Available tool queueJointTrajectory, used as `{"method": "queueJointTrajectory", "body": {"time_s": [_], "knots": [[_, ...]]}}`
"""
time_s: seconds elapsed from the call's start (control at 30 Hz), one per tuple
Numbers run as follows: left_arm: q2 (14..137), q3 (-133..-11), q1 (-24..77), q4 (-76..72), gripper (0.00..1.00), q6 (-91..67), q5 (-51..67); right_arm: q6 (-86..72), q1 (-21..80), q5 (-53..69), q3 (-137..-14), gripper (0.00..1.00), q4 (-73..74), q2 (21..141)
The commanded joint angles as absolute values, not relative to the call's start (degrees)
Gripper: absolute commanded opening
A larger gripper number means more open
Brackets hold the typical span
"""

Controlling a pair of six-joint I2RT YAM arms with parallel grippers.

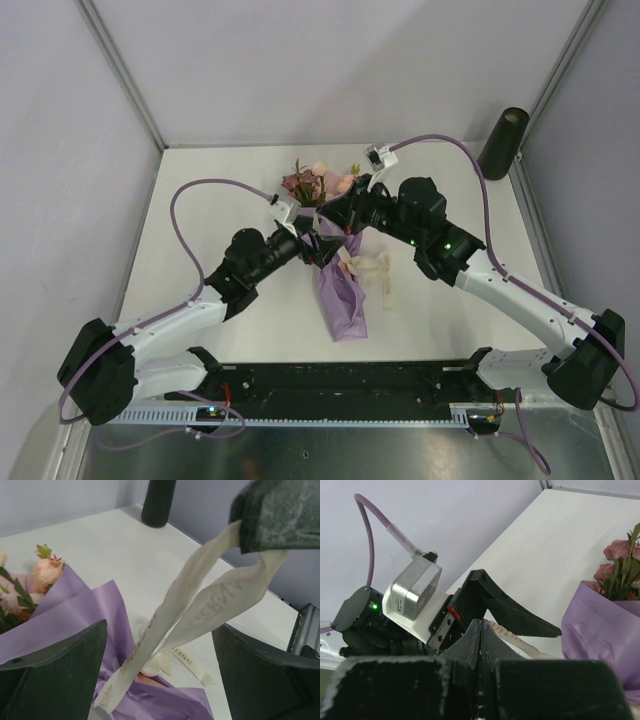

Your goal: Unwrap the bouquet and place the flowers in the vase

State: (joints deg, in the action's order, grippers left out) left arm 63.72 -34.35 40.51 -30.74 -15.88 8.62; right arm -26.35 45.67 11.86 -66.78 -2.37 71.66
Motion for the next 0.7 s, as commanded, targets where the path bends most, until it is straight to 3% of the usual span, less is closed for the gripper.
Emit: {"method": "queueJointTrajectory", "body": {"time_s": [0.0, 0.07, 0.13, 0.27, 0.37, 0.5, 0.67], "knots": [[65.6, -37.1, 42.0, -36.4, 0.88, -14.0, 10.0, -27.7, 45.8, 10.5, -66.6, 0.00, -6.1, 69.8], [66.2, -37.4, 42.2, -36.6, 0.84, -14.2, 8.7, -28.1, 45.5, 10.4, -66.0, 0.00, -6.7, 69.5], [66.4, -37.8, 42.2, -36.6, 0.71, -13.6, 7.7, -28.5, 45.4, 10.5, -65.3, 0.00, -7.4, 69.2], [65.7, -39.0, 42.1, -36.4, 0.26, -13.3, 3.7, -28.7, 45.2, 10.4, -63.8, 0.00, -7.8, 68.1], [64.8, -40.3, 41.0, -35.8, 0.05, -15.5, 1.8, -28.7, 44.7, 9.2, -61.3, 0.11, -7.9, 66.2], [63.4, -42.2, 39.5, -34.4, 0.00, -17.1, -2.7, -27.6, 44.2, 6.6, -57.7, 0.39, -6.4, 61.7], [61.1, -45.9, 38.6, -32.3, 0.00, -15.6, -10.2, -25.4, 43.8, -0.2, -52.5, 0.54, -1.6, 55.1]]}}
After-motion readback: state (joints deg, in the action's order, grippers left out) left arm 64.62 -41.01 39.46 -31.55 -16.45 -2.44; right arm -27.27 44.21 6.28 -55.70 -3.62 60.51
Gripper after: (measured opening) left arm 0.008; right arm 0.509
